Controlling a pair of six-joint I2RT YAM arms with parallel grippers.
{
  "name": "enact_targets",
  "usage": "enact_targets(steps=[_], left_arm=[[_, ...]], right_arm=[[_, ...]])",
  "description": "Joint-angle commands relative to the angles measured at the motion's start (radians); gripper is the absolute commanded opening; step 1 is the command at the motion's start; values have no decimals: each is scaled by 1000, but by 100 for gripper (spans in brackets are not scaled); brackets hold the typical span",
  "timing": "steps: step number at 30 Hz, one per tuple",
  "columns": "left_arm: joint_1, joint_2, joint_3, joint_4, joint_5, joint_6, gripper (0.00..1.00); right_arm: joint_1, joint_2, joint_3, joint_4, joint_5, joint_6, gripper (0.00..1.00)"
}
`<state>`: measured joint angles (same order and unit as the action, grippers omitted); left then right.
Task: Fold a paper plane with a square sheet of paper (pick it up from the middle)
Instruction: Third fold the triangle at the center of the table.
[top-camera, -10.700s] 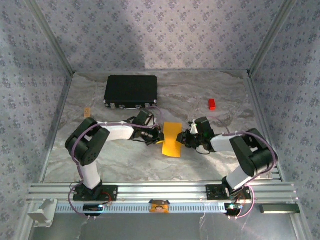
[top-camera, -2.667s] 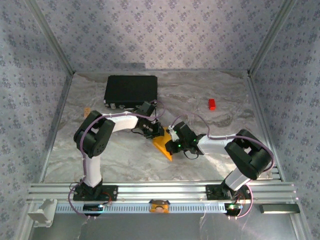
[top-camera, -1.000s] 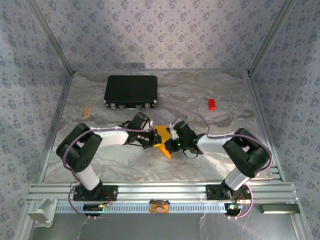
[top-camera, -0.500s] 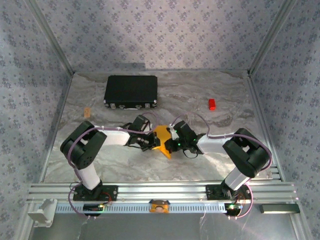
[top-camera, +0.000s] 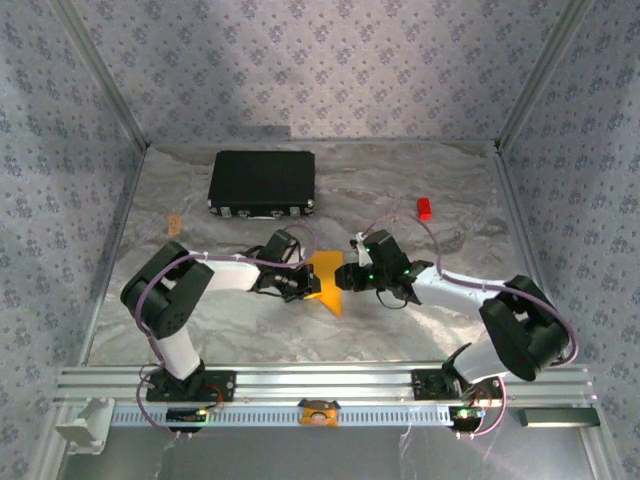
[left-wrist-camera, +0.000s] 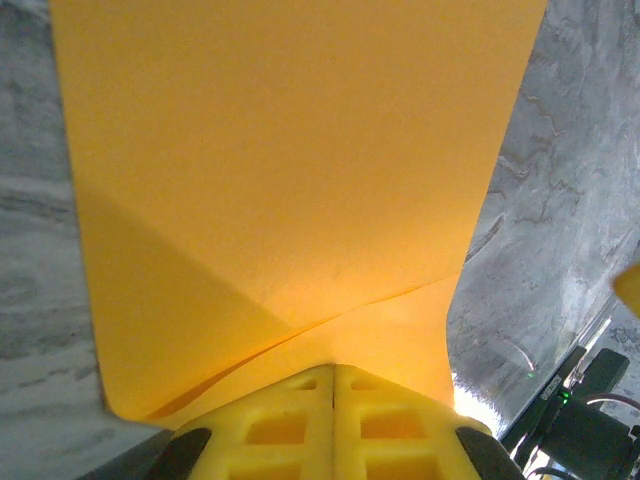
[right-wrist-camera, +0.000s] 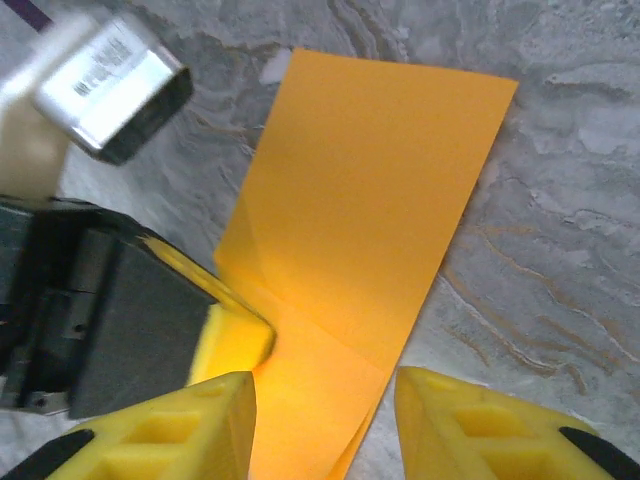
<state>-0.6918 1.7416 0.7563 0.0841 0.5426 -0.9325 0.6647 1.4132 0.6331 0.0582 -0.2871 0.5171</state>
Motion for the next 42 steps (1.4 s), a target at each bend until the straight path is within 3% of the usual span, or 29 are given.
enact_targets(steps=[1, 6, 10, 22, 42], left_arm=[[7, 30, -5, -29, -31, 20, 0], [6, 24, -3, -33, -34, 21, 0], [6, 29, -2, -39, -34, 22, 0], [6, 29, 4, -48, -35, 27, 0], [6, 35, 9, -54, -36, 32, 0]], right_arm=[[15, 4, 0, -31, -120, 53, 35], [87, 87, 31, -16, -170, 87, 8], [129, 146, 74, -40, -149, 85, 0], [178, 219, 157, -135, -81, 60, 0], [160, 211, 93, -141, -74, 58, 0]])
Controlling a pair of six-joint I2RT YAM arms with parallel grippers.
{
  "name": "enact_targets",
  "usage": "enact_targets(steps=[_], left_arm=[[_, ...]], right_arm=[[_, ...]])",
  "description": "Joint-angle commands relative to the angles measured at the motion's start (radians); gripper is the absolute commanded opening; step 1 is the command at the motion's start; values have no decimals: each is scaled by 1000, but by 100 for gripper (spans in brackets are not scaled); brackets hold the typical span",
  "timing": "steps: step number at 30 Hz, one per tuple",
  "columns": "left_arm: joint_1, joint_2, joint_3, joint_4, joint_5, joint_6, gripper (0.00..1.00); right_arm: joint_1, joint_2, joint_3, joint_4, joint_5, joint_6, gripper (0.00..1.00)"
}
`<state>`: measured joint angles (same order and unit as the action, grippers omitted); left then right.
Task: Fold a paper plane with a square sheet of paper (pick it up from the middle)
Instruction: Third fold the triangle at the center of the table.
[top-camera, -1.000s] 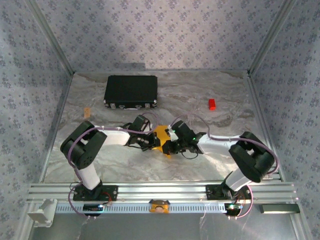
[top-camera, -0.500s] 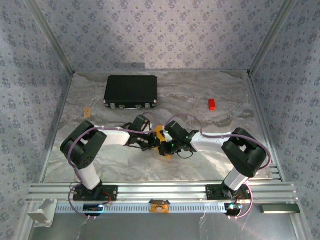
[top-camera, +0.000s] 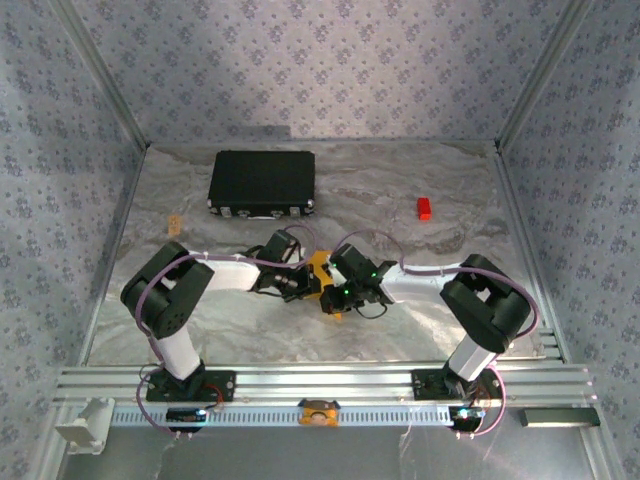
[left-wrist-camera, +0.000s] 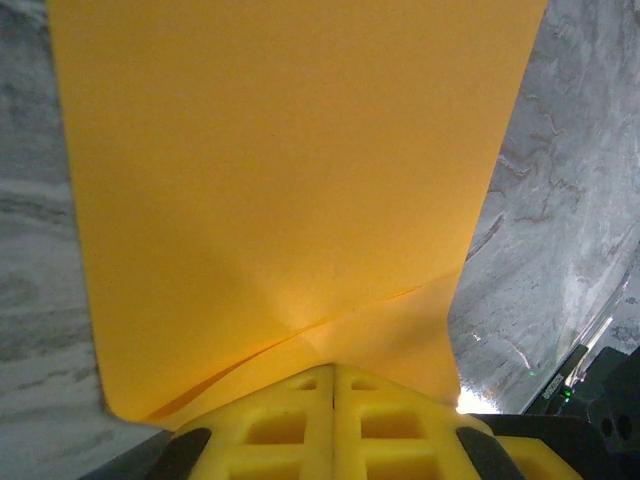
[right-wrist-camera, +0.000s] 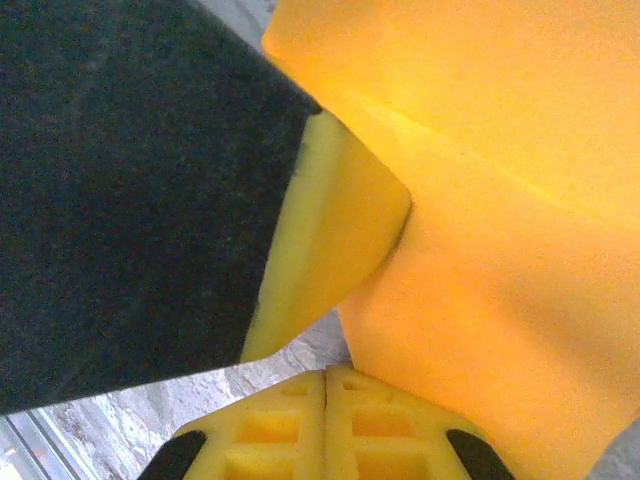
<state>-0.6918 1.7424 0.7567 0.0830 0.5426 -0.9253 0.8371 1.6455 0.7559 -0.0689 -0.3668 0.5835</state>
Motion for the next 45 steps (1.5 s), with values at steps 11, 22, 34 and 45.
enact_targets(steps=[11, 22, 34, 45], left_arm=[[6, 41, 12, -61, -46, 25, 0], [6, 48, 12, -68, -52, 26, 0], [8, 51, 11, -67, -47, 26, 0], [6, 55, 21, -71, -41, 32, 0]], right_arm=[[-35, -66, -127, 62, -51, 31, 2], [-56, -151, -213, 43, -35, 37, 4], [-74, -245, -321, 81, -61, 111, 4], [-99, -246, -134, -20, -84, 53, 4]])
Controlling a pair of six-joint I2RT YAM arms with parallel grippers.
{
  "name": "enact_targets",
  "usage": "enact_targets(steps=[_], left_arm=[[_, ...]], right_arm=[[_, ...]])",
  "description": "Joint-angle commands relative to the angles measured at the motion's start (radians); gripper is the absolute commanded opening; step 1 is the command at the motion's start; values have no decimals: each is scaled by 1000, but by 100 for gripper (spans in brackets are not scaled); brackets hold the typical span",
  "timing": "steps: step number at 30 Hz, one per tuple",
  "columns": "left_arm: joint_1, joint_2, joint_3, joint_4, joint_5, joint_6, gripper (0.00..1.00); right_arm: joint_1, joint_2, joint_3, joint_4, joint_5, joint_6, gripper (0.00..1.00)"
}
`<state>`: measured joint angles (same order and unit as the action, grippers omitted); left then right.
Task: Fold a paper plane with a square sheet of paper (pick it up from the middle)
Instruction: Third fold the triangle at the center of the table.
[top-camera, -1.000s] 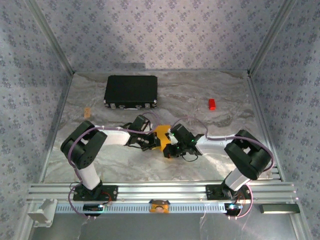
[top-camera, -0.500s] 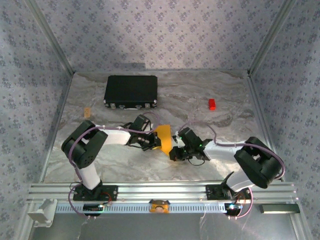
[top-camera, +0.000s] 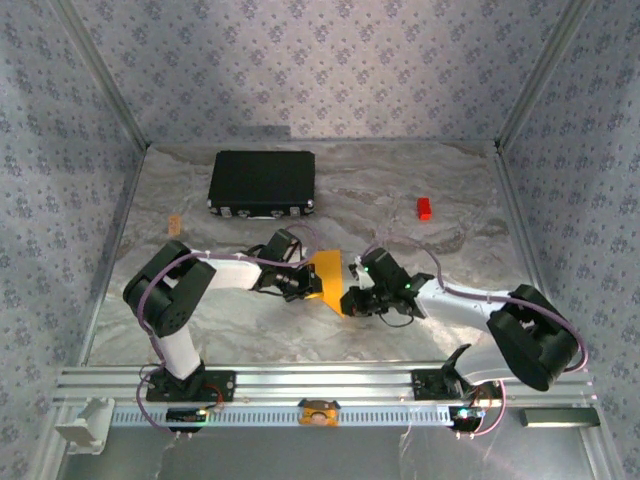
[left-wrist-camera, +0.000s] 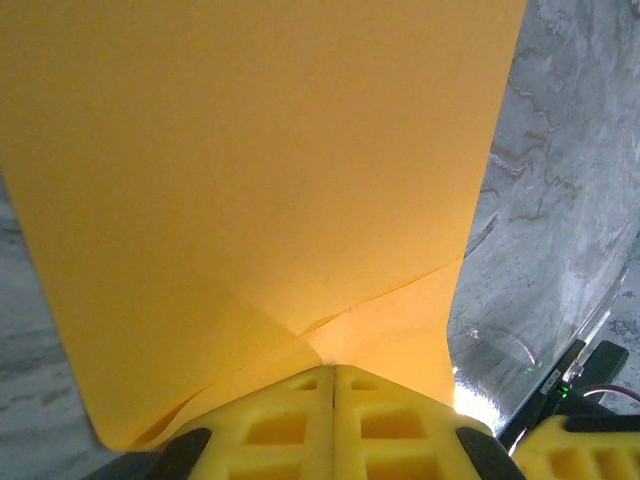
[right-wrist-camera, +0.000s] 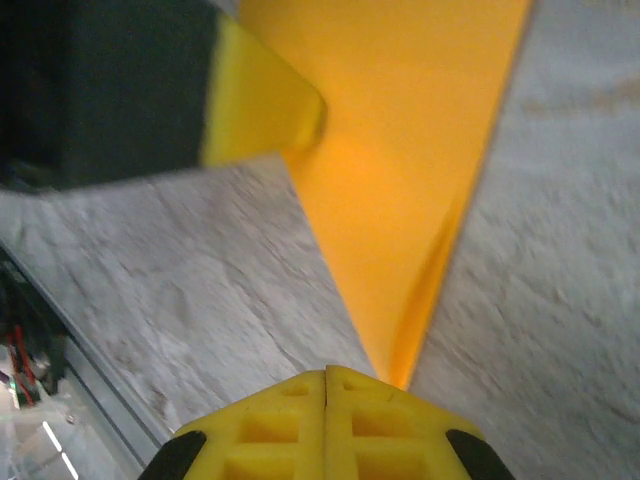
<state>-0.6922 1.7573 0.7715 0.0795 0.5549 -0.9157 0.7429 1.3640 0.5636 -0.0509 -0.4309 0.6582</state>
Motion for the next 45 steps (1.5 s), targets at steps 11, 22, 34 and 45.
enact_targets(steps=[11, 22, 34, 45], left_arm=[[7, 41, 13, -71, -44, 29, 0], [-7, -105, 131, -198, -117, 73, 12], [-58, -82, 16, -4, -14, -39, 3], [-66, -11, 18, 46, 12, -54, 5]], right_arm=[[-2, 193, 76, 38, -32, -1, 4], [-6, 198, -13, 46, 38, 90, 0], [-19, 201, -45, 97, 52, 161, 0], [-21, 194, -50, 95, 61, 161, 0]])
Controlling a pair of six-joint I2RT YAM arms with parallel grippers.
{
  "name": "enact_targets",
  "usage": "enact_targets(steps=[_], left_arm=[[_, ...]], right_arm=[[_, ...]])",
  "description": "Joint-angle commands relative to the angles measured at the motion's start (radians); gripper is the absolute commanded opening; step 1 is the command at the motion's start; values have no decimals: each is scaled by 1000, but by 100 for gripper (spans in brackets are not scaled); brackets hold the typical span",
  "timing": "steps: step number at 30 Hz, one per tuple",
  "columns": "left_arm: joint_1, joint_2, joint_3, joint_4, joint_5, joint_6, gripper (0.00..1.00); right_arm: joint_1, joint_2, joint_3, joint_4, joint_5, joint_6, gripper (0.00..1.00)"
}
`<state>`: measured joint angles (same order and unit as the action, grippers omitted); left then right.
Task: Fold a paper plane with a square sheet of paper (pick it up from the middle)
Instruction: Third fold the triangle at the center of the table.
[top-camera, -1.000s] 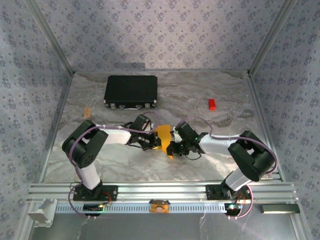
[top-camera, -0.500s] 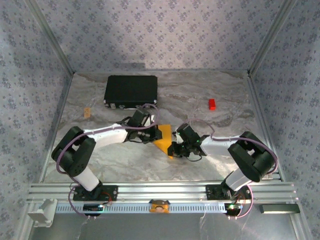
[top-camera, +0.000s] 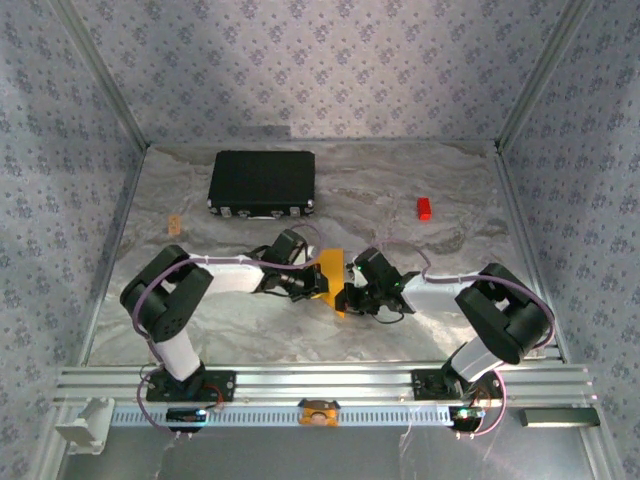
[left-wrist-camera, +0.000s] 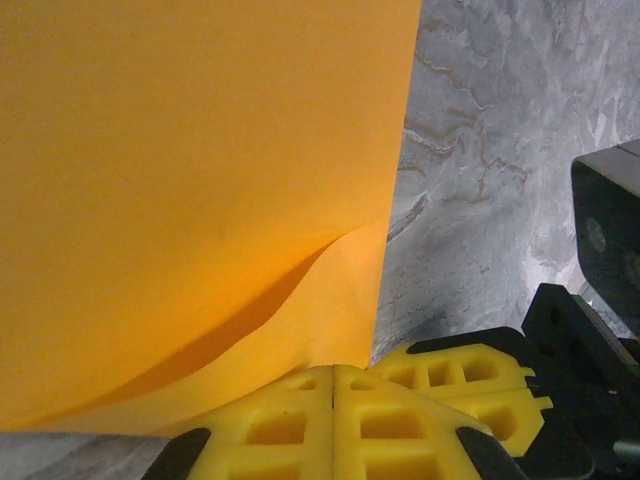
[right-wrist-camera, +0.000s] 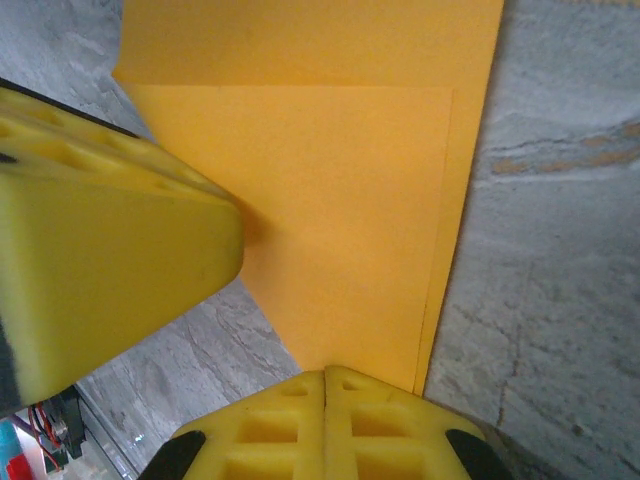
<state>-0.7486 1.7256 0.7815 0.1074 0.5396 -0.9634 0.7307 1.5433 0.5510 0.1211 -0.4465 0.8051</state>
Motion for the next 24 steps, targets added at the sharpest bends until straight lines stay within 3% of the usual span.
enact_targets(steps=[1, 9, 24], left_arm=[[-9, 30, 11, 8, 24, -3, 5], [40, 81, -7, -37, -47, 35, 4], [164, 72, 3, -91, -43, 115, 5]], right_arm=[[-9, 15, -37, -77, 76, 14, 0], [-10, 22, -34, -91, 73, -3, 0], [-13, 26, -21, -122, 66, -35, 0]])
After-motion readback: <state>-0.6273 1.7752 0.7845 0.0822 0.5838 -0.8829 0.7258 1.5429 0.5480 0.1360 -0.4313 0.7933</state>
